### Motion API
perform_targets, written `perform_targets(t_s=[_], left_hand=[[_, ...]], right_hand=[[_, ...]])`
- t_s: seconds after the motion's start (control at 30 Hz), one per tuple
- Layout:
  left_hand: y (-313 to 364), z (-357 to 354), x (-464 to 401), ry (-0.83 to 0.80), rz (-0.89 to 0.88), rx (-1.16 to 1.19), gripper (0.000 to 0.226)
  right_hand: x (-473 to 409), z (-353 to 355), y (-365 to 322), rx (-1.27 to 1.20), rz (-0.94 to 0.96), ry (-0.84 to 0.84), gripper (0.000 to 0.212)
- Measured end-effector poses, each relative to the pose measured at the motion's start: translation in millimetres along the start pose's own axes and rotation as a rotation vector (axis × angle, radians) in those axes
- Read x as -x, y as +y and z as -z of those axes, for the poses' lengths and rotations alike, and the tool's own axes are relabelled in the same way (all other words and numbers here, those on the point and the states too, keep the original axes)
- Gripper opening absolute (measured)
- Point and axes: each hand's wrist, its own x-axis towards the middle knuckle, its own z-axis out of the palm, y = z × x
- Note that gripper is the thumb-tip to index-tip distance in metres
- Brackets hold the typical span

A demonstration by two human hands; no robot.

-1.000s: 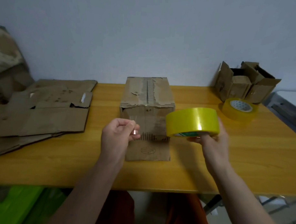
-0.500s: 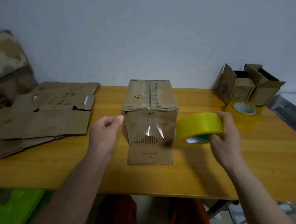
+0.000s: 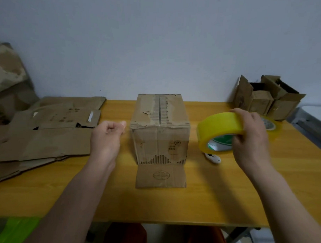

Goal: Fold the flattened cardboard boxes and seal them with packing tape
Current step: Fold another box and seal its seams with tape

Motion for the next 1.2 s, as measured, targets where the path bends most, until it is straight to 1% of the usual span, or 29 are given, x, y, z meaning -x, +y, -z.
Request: perform_targets(t_s=[0.2,0.4,0.53,0.63,0.73,0.8,0.83,0.9,1.0,1.07,1.1,1.13,1.2], left_hand=[[7,-6,-14,-0.035,0.021,-0.005,0.017],[3,-6,-24,-0.055,0.073,-0.025,0.018],[-9,-9,-31,-0.096,0.147,-0.015,0.019],[-16,-13,-33,-0.159,0.258,0.08,0.016],[-20,-14,-30,-0.226,0.41,0.258,0.011],[-23,-14,-28,-0.274,0.482,0.359,0.013],[-24,-14,-27,-0.29,0.491,0.361,0.017],[-24,-15,-26,-0.293,0.482,0.306,0.025],[-21,-17,-28,-0.253,0.456,0.158,0.031],[-21,-16,-32,-0.2,0.456,0.06,0.048],[-22,-15,-34,-0.154,0.42,0.032,0.055],[-23,-14,-34,-0.097,0.327,0.02,0.056],[-19,-11,-32,-0.01,0.005,-0.027,0.046]], right_hand=[[-19,2,-4,0.051,0.033,-0.018,0.06],[-28,-9,-5,0.103,0.049,-0.054,0.061],[-29,-26,-1,0.132,0.048,-0.086,0.061],[-24,-39,6,0.065,-0.014,-0.115,0.06],[-21,-44,11,0.001,-0.053,-0.117,0.058],[-21,-45,11,-0.019,-0.077,-0.115,0.057],[-21,-45,10,-0.022,-0.091,-0.116,0.056],[-20,-46,8,-0.029,-0.104,-0.111,0.055],[-20,-44,2,-0.028,-0.102,-0.122,0.054],[-19,-43,-1,-0.021,-0.099,-0.134,0.053],[-18,-42,-2,-0.02,-0.099,-0.139,0.053],[-17,-41,-3,-0.024,-0.098,-0.142,0.053],[-14,-41,-8,-0.053,-0.084,-0.152,0.054]])
